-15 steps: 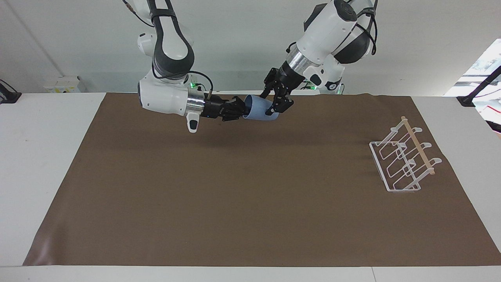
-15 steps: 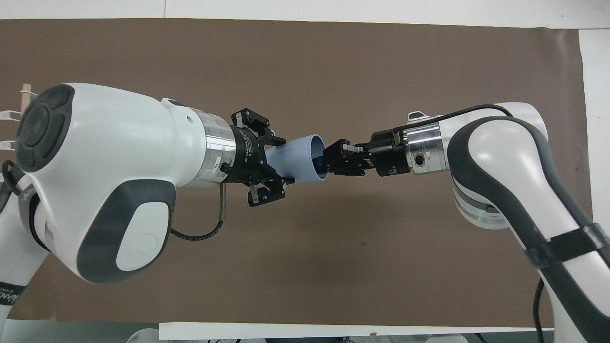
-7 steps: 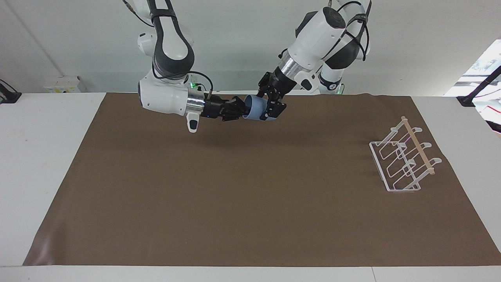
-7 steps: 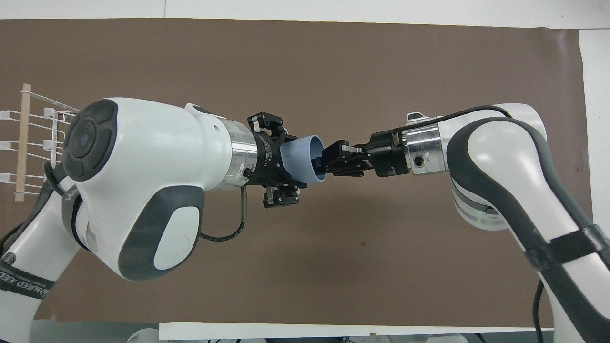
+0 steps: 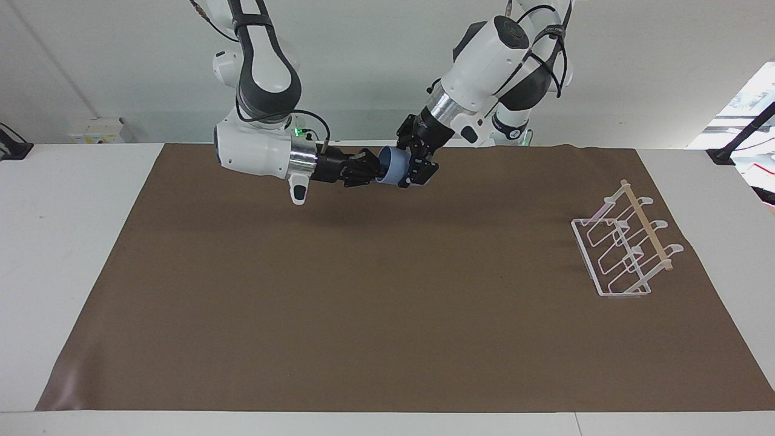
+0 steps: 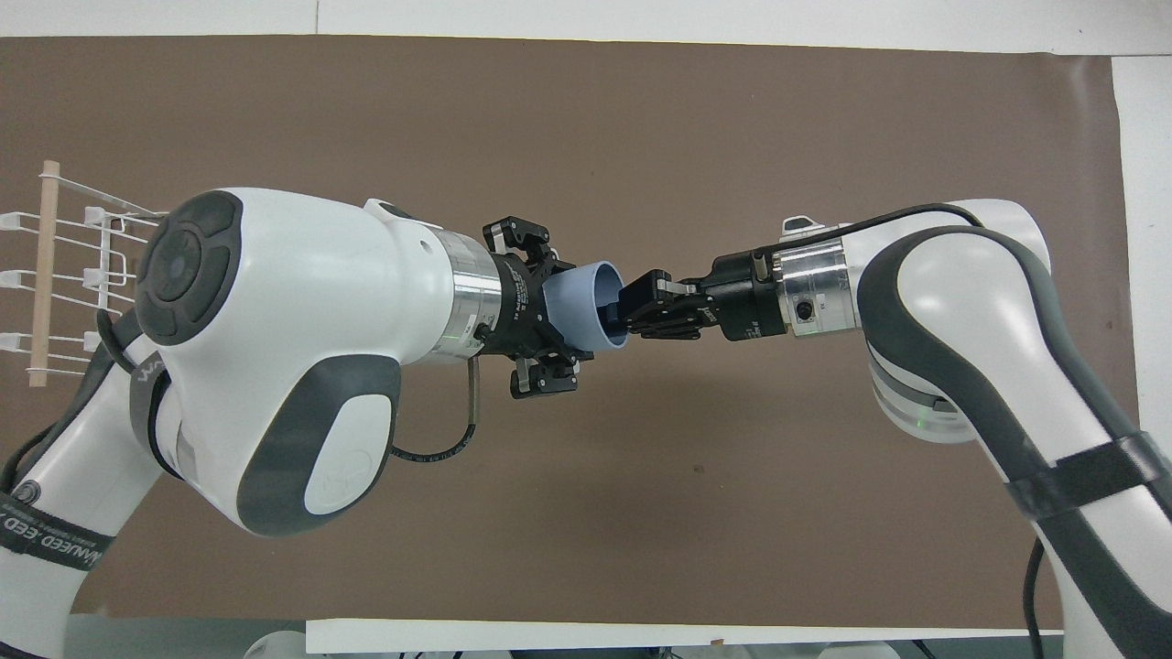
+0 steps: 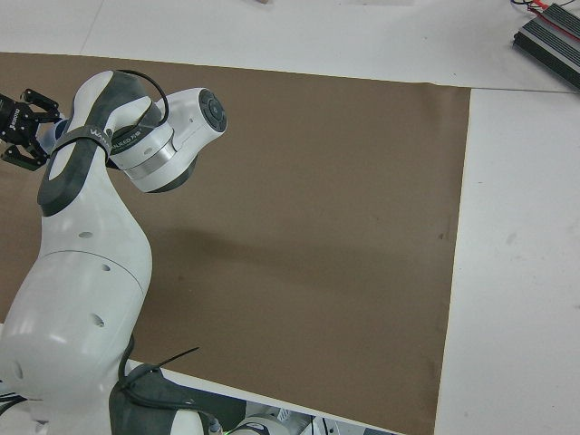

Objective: Hang cup on cup holder
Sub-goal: 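Carry the cup with the left gripper while the right gripper withdraws, then move the cup with the left gripper onto a rack peg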

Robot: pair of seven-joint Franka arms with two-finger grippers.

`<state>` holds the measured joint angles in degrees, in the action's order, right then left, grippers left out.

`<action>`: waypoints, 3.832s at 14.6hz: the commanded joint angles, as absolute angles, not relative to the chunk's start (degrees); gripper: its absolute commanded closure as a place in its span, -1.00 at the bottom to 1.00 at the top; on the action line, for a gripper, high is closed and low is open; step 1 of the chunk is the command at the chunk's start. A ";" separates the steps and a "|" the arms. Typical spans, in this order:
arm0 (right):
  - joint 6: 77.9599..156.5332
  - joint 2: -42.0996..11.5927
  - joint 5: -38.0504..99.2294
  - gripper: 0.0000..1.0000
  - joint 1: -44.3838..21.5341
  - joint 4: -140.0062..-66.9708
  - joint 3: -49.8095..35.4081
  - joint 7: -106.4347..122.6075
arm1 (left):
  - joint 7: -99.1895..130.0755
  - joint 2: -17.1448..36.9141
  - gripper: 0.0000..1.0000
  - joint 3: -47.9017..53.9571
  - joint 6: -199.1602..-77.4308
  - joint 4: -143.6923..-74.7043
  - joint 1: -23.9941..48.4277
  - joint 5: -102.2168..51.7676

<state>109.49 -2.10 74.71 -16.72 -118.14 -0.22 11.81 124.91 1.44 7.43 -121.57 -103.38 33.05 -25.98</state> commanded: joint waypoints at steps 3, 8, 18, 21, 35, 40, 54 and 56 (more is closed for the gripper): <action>109.42 -2.02 75.06 -0.99 -15.91 -115.59 -0.70 10.46 | 123.13 2.82 0.38 6.77 -114.70 -99.58 31.82 -25.06; 118.72 -2.37 63.67 -0.99 -8.19 -113.38 -0.44 10.55 | 123.05 1.67 0.44 6.68 -107.51 -99.49 29.10 -17.08; 103.40 -2.63 3.99 -0.99 2.02 -94.87 -0.35 3.64 | 98.53 1.48 0.83 6.77 -89.30 -105.81 24.26 39.91; 90.39 -1.59 -1.92 -0.99 2.02 -88.61 0.35 0.09 | 99.05 2.98 1.00 6.77 -89.21 -108.88 21.54 54.88; 79.19 1.58 -2.55 -0.99 3.60 -87.89 0.35 0.09 | 122.78 21.53 1.00 6.42 -86.66 -107.40 15.73 83.41; 79.10 1.67 -2.55 -0.99 3.43 -87.89 0.35 0.09 | 123.31 21.53 0.98 6.59 -89.82 -108.28 14.77 82.89; 79.19 1.67 -2.55 -0.99 3.43 -87.89 0.35 0.09 | 125.07 22.85 -1.00 6.77 -92.84 -105.12 13.35 79.03; 79.19 1.67 -2.55 -0.99 3.43 -87.98 0.35 0.09 | 123.93 22.68 -0.99 6.77 -92.11 -105.12 13.80 76.30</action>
<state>79.06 0.37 -3.48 2.67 -86.40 0.85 0.73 124.70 21.97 6.65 -93.89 -106.11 13.26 78.50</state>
